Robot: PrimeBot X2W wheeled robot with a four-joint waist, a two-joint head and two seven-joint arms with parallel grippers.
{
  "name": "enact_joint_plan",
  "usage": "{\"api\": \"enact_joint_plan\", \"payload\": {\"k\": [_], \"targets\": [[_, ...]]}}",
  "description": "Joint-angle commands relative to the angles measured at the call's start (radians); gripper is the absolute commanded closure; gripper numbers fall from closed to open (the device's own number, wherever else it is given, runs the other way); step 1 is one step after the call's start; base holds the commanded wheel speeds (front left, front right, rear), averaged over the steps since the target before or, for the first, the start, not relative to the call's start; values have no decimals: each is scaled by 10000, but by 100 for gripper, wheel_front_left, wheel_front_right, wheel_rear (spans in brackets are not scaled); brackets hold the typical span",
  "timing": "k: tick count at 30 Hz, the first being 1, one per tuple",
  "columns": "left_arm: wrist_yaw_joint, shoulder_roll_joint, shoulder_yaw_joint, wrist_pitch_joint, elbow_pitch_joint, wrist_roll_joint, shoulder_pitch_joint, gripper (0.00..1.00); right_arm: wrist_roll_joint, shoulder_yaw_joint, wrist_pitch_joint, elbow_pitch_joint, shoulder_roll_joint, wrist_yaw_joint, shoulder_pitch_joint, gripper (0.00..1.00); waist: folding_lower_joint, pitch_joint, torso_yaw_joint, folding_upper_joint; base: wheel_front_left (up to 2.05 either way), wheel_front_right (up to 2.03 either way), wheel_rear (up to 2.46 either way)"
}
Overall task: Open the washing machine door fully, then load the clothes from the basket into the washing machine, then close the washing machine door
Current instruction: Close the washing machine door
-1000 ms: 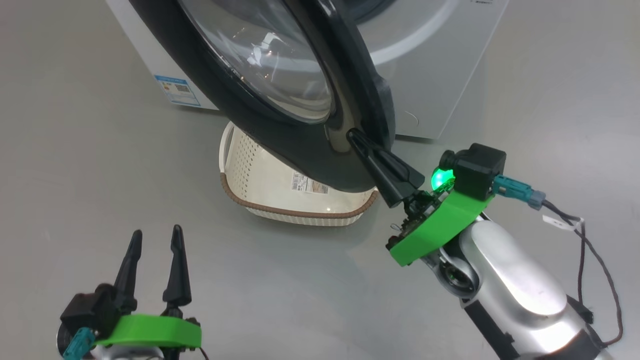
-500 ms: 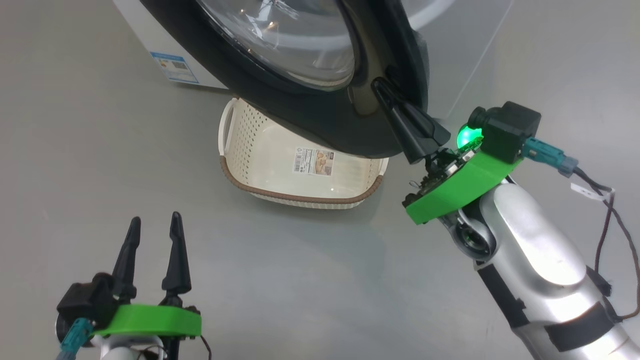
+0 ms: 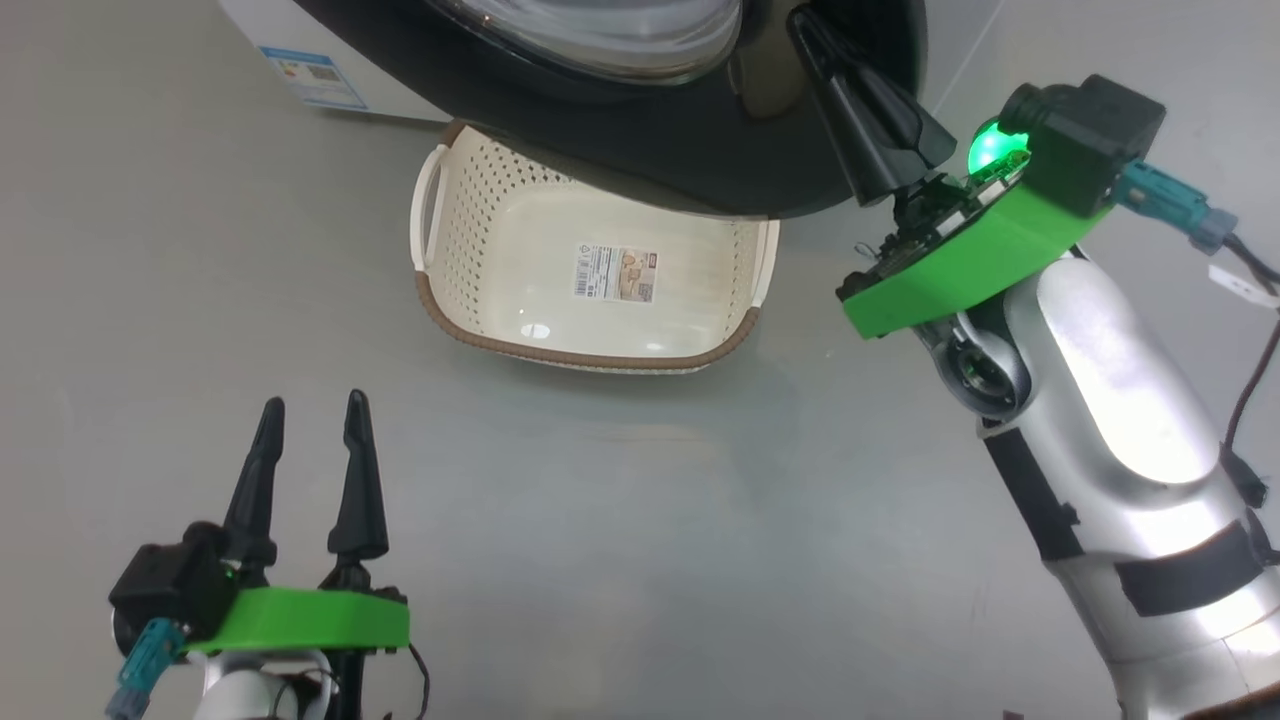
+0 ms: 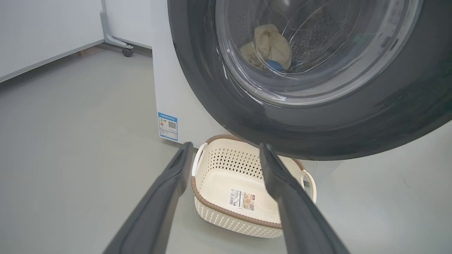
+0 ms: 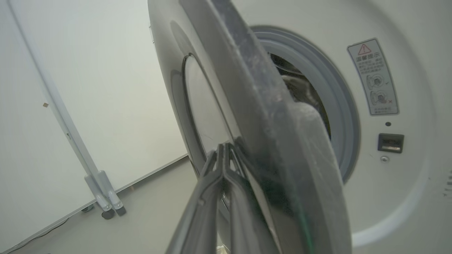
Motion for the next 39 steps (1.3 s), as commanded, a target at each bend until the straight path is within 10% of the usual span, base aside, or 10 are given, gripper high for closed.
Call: {"api": "enact_joint_plan", "payload": {"k": [1, 39], "targets": [[6, 72, 279, -95, -354, 52, -153, 0, -83, -120, -53, -253, 102, 4, -480, 100, -1, 199, -63, 0, 0, 0, 0], [6, 72, -1238, -95, -1299, 87, -484, 0, -1147, -1937, -53, 1623, -1638, 4, -4692, 100, -1, 2467, 1113, 0, 0, 0, 0]]}}
